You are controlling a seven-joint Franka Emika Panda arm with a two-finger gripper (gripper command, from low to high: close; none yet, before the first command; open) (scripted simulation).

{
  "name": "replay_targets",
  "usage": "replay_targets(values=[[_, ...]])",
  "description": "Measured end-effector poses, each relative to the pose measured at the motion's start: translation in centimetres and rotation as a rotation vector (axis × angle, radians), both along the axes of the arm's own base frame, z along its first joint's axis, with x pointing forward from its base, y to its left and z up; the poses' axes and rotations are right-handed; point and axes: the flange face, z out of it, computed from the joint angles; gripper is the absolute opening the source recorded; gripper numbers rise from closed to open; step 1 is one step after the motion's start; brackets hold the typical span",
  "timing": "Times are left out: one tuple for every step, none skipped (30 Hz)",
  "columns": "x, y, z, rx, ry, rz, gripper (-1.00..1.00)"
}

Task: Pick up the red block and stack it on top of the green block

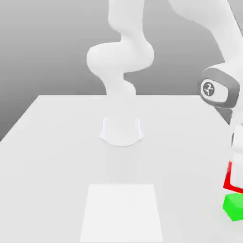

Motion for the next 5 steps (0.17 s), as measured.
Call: replay_targets(values=[[-0.10, 0.17, -1.39, 0.000, 0.000, 0.002, -1.00], [-0.18, 0.25, -2.36, 0.000, 0.000, 0.003, 1.00], [-0.18, 0.25, -2.36, 0.000, 0.000, 0.003, 1.00], [-0.18, 0.25, -2.36, 0.000, 0.000, 0.003, 1.00], [-0.18, 0.25, -2.36, 0.000, 0.000, 0.003, 1.00]])
